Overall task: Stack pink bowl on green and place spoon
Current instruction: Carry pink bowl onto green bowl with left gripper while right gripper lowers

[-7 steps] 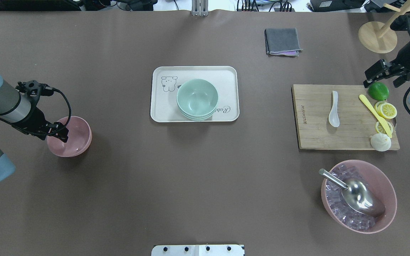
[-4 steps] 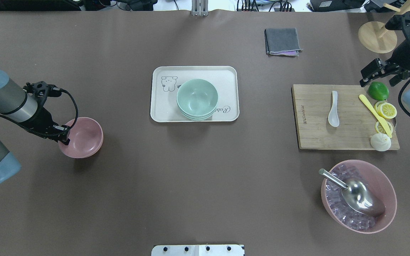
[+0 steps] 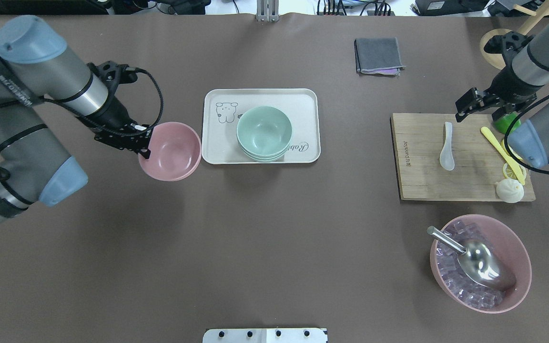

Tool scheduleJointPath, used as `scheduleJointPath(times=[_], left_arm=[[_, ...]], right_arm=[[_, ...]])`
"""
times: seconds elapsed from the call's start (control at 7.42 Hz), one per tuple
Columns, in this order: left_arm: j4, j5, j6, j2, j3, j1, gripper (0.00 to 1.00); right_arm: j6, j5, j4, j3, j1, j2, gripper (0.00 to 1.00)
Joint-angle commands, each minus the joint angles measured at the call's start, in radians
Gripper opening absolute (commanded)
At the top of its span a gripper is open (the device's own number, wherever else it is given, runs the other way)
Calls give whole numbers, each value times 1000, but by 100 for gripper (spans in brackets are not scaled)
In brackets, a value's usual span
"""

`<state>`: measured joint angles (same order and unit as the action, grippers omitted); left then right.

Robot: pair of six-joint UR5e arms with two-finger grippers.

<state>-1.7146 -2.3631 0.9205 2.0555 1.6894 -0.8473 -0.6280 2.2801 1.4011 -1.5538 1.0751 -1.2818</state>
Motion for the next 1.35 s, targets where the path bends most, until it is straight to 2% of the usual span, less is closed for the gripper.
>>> scheduleJointPath(times=[0.0, 0.13, 0.4, 0.81, 1.21], left_arm=[[26, 4, 140, 192, -95, 26, 0], [24, 65, 170, 257, -141, 59, 0], [15, 120, 199, 340, -224, 112, 0], [-55, 151, 196, 370, -289, 113, 0], [-73, 177, 195, 379, -307, 113, 0]], right_arm=[[-84, -28, -50, 37, -62, -1, 95], [-97, -30, -53, 44, -76, -2, 93], [-101, -30, -53, 64, -89, 7, 92], [-101, -30, -53, 69, -95, 10, 90], [-102, -30, -53, 70, -104, 10, 73]])
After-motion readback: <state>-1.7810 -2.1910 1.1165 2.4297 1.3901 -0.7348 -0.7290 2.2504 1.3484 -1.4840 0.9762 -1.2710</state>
